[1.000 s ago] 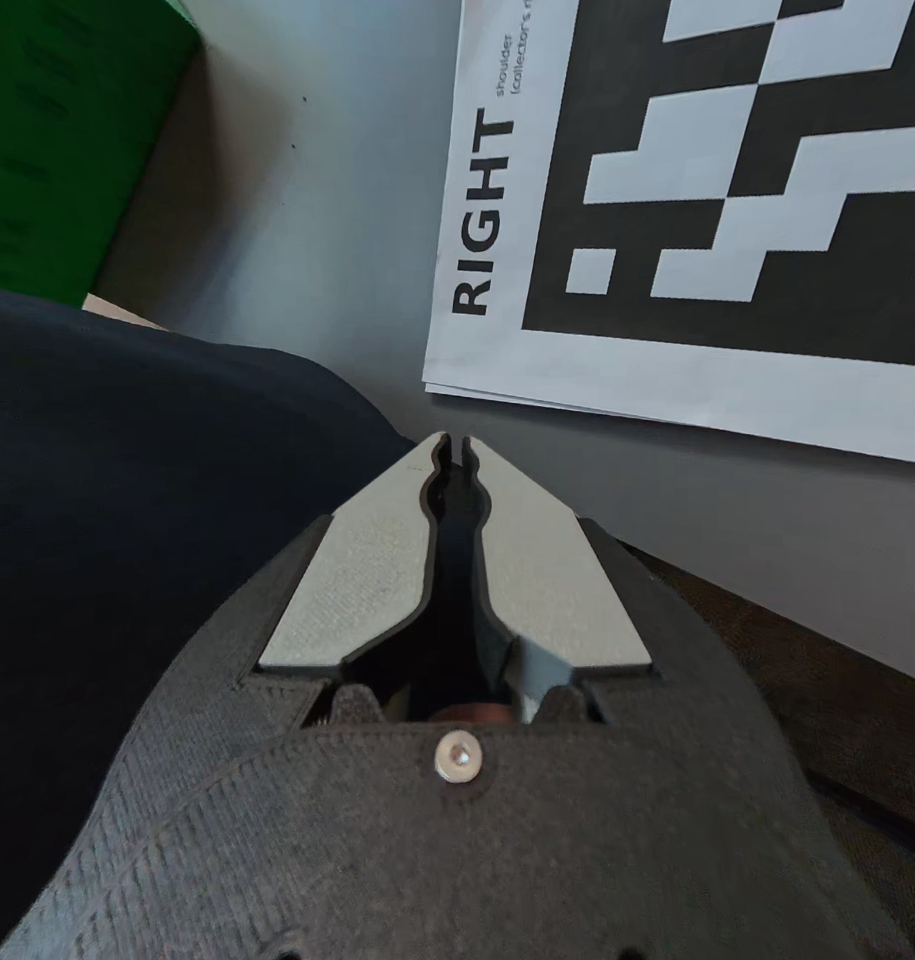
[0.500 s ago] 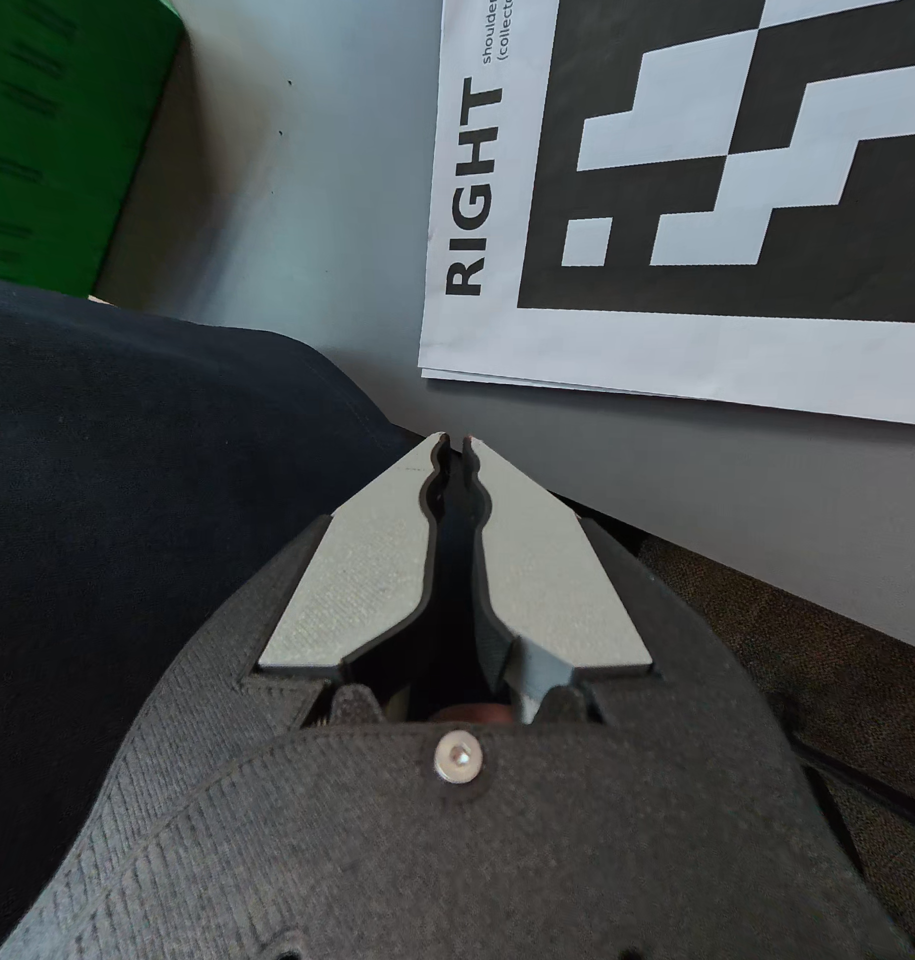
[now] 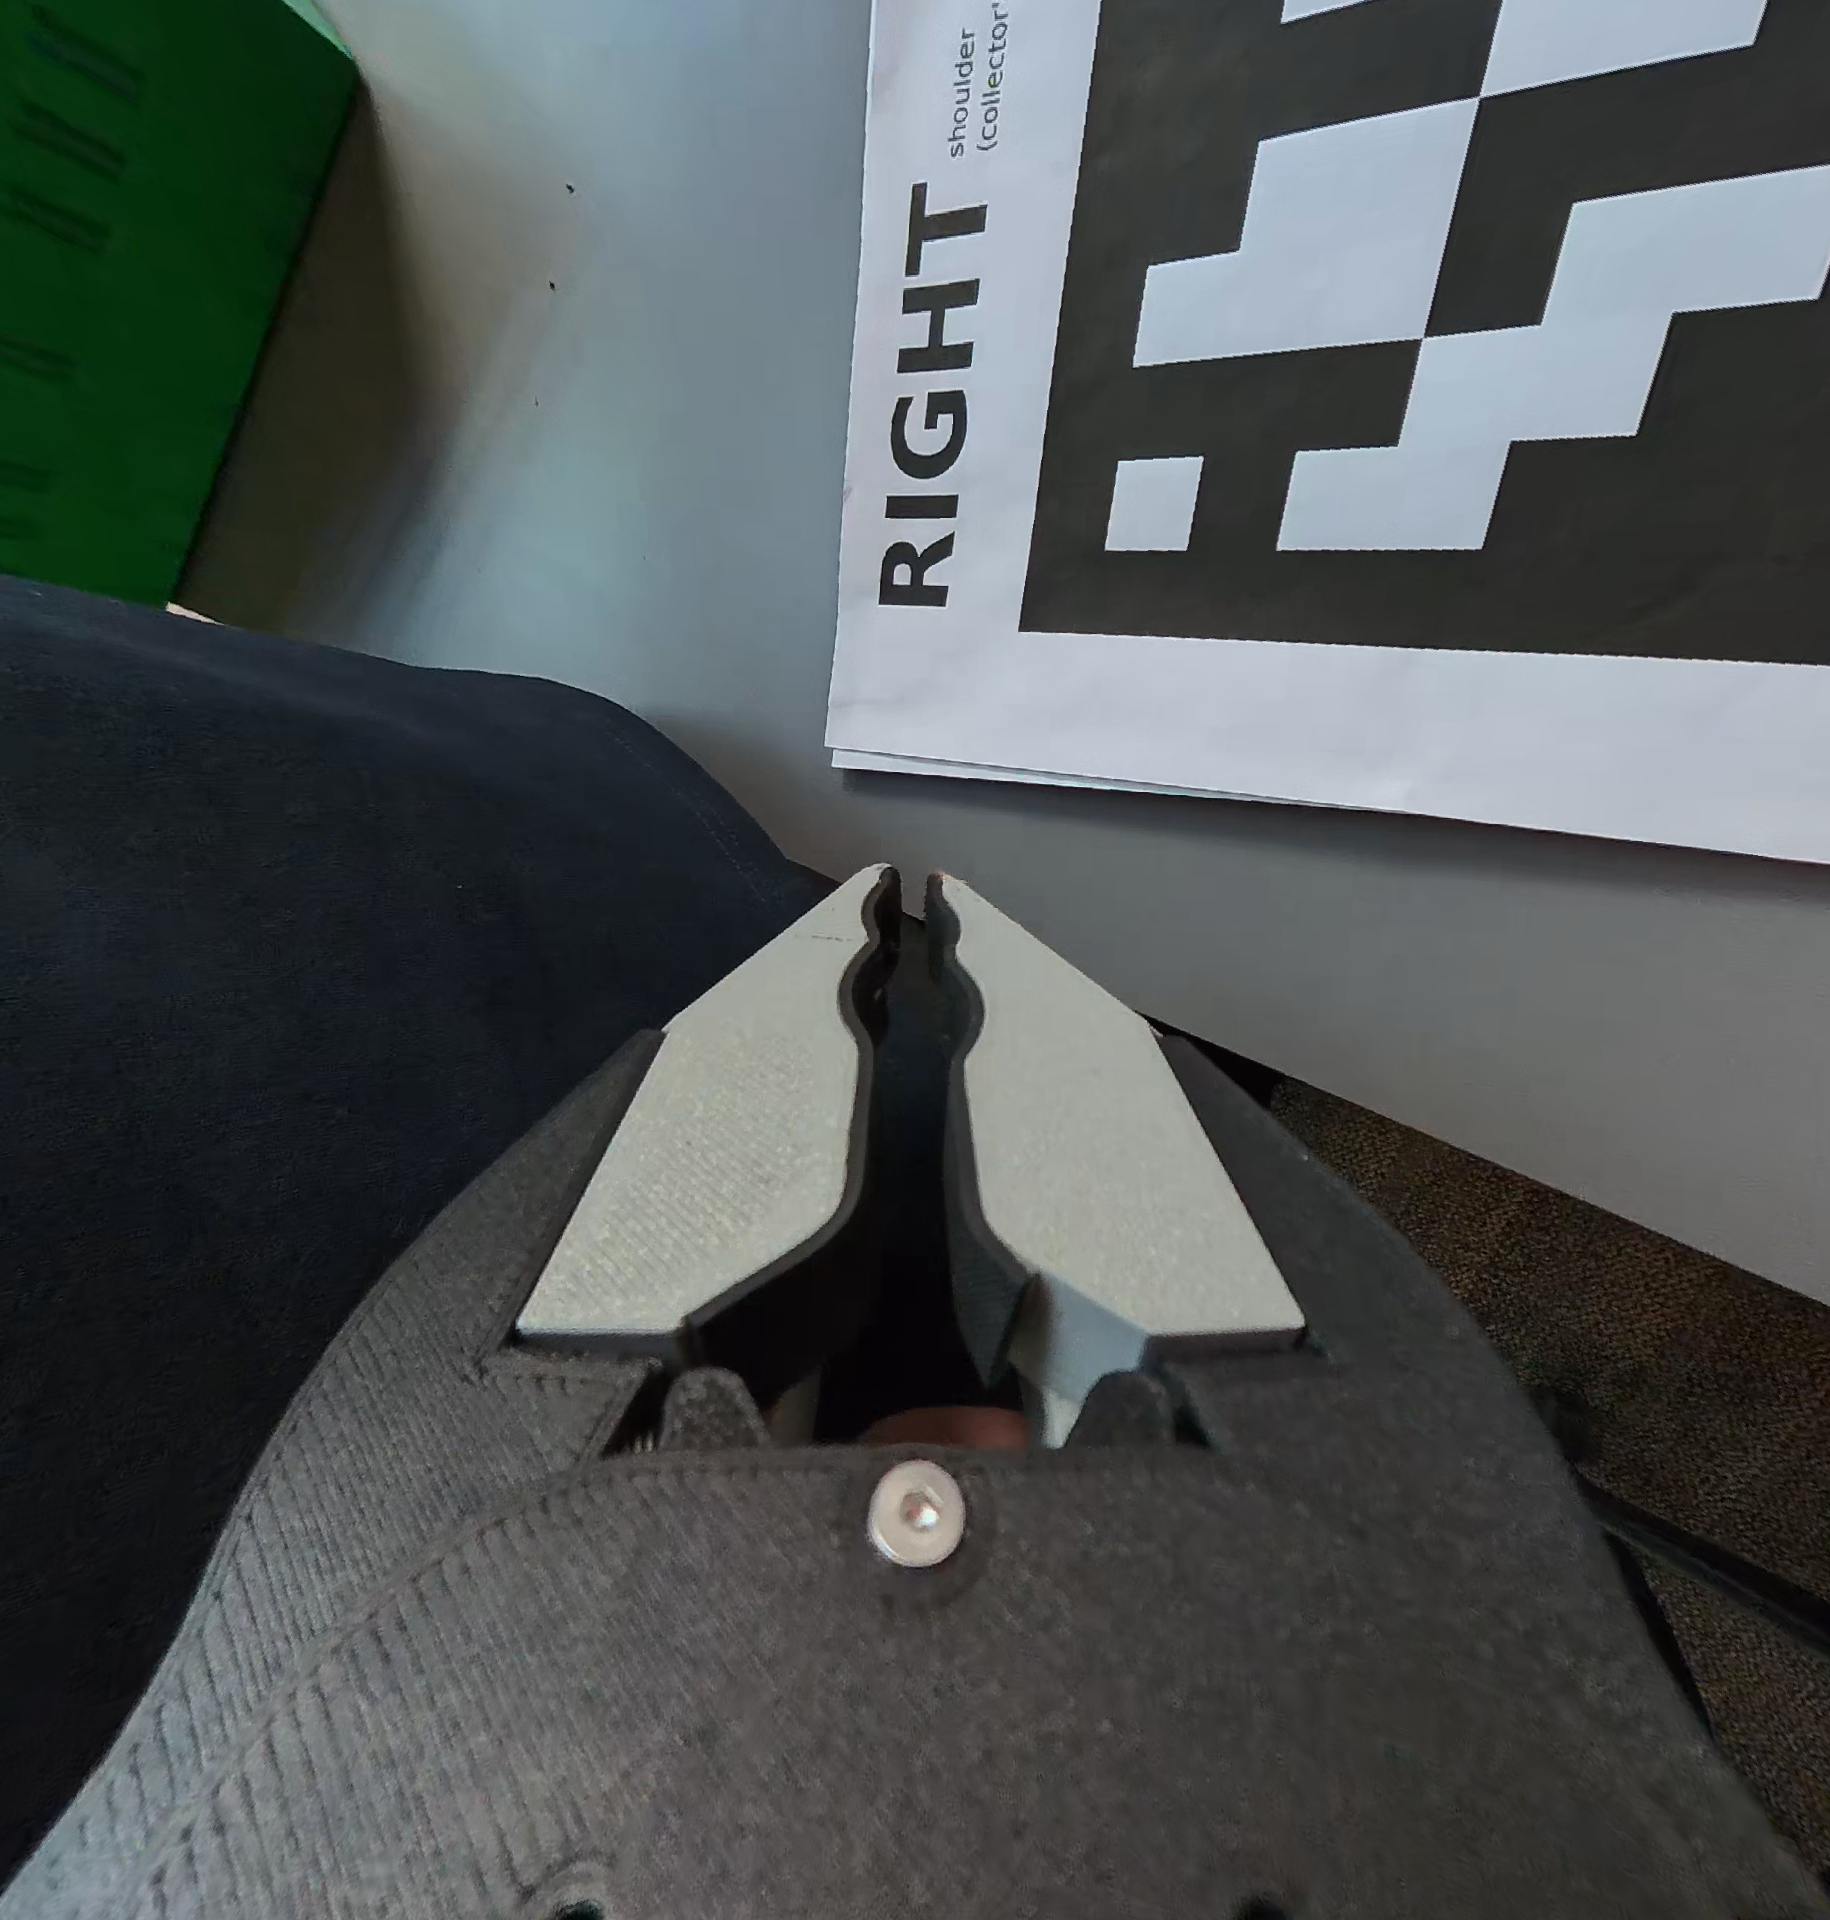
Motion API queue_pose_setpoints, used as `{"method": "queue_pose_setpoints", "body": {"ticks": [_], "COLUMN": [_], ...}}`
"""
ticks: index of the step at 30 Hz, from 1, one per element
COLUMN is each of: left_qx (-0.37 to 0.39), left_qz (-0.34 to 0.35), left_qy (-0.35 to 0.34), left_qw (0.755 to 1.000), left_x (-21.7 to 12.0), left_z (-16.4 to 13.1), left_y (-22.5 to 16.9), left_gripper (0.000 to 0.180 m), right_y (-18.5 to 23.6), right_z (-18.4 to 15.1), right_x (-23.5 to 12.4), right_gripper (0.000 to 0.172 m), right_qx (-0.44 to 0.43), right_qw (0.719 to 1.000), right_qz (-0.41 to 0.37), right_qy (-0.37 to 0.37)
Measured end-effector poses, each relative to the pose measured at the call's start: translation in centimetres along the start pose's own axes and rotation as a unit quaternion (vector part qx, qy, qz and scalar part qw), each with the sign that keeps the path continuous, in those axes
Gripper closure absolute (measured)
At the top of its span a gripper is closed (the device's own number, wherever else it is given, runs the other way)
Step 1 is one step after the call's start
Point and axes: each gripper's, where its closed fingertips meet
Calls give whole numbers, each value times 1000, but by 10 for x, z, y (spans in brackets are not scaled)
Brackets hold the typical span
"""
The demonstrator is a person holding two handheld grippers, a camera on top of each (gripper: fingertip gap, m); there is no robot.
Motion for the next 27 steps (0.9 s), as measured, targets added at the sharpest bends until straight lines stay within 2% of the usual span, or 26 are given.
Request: {"method": "queue_pose_setpoints", "body": {"ticks": [12,27], "left_qx": [-6,-17], "left_qz": [-4,-13], "left_qy": [-9,-21], "left_qw": [1000,1000], "left_x": [2,3], "left_z": [-1,-1], "left_y": [0,-1], "left_gripper": [154,144], "right_y": [0,0], "right_z": [1,2], "right_x": [1,3], "right_gripper": [169,169], "right_qx": [-2,-2], "right_qw": [1000,1000], "right_qz": [-2,-3], "right_qy": [2,2]}}
Point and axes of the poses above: each gripper's, where its closed fingertips meet, x out along the fingers, z out of its top, y = z × x across the jaws, and after that the axes turned 14 degrees about -z, right-handed
